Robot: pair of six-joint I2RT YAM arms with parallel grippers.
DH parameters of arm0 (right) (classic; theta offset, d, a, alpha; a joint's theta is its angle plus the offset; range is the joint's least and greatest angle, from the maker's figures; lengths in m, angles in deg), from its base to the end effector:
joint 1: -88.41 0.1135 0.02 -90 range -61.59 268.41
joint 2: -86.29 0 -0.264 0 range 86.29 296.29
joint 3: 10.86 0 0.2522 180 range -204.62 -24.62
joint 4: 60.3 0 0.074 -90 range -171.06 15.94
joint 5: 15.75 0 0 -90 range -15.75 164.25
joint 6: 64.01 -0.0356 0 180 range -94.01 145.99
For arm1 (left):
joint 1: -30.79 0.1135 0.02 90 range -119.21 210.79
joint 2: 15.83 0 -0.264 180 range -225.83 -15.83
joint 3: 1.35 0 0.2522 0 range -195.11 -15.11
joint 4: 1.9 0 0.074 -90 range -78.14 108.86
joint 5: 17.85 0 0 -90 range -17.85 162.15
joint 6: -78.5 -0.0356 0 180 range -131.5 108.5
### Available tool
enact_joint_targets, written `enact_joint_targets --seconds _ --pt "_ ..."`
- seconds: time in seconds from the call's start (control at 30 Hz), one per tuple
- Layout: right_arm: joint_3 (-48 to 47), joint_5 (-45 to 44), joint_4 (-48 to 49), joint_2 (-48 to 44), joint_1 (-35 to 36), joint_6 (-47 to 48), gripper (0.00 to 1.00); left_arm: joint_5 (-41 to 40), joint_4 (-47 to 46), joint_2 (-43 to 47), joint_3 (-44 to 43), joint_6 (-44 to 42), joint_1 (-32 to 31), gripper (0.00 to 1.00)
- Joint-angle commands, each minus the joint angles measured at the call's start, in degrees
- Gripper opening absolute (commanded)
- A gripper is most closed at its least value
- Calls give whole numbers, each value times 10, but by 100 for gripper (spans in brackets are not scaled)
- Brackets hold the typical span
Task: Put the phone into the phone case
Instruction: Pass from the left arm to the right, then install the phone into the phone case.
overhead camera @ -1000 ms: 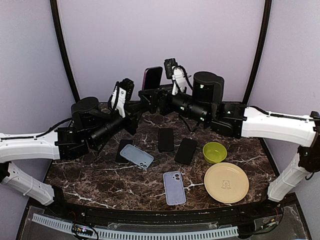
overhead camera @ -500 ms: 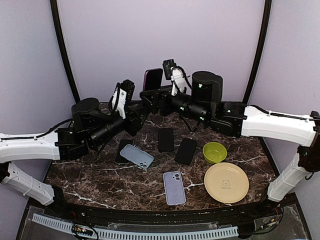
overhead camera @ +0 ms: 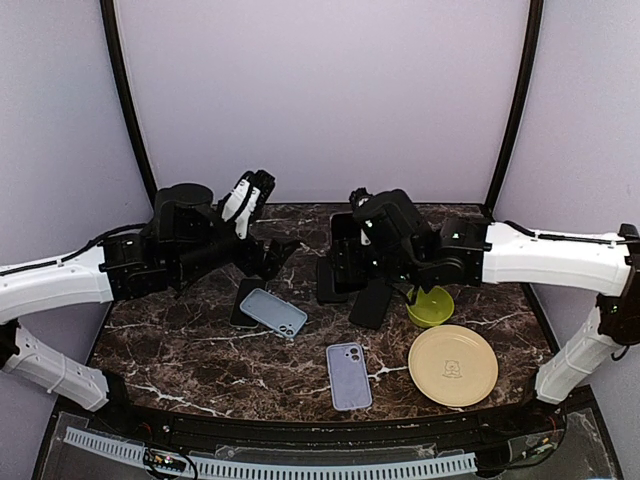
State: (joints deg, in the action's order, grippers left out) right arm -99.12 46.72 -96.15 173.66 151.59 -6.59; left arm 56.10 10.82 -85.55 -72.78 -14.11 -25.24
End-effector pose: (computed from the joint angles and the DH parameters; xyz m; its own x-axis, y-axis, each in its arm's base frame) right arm 0.1711 0.3019 0.3206 -0.5520 -0.0334 -0.8332 -0.3836 0.8974 0.2181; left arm 0.1684 -0.2324 0.3480 -0.0772 0.1929 -0.9782 0.6496 0.7540 0.0974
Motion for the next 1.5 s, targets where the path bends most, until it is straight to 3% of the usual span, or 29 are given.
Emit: enact_joint_targets --seconds 0.0,0.33,0.7,0.93,1.17,1.47 --pt "33 -26 -72 -5 43 -137 0 -28 97 -32 -54 39 41 99" --pt "60 -43 -85 43 125 -233 0 -39 69 -42 -12 101 77 99" --pt "36 -54 -92 94 132 -254 0 -70 42 -38 23 79 102 99" --pt "-8 -64 -171 144 149 -310 0 -69 38 -39 29 88 102 99" --pt "-29 -37 -231 171 166 -334 0 -52 37 -31 30 90 102 99" --pt "-11 -6 -236 187 180 -360 0 -53 38 -41 32 91 102 99"
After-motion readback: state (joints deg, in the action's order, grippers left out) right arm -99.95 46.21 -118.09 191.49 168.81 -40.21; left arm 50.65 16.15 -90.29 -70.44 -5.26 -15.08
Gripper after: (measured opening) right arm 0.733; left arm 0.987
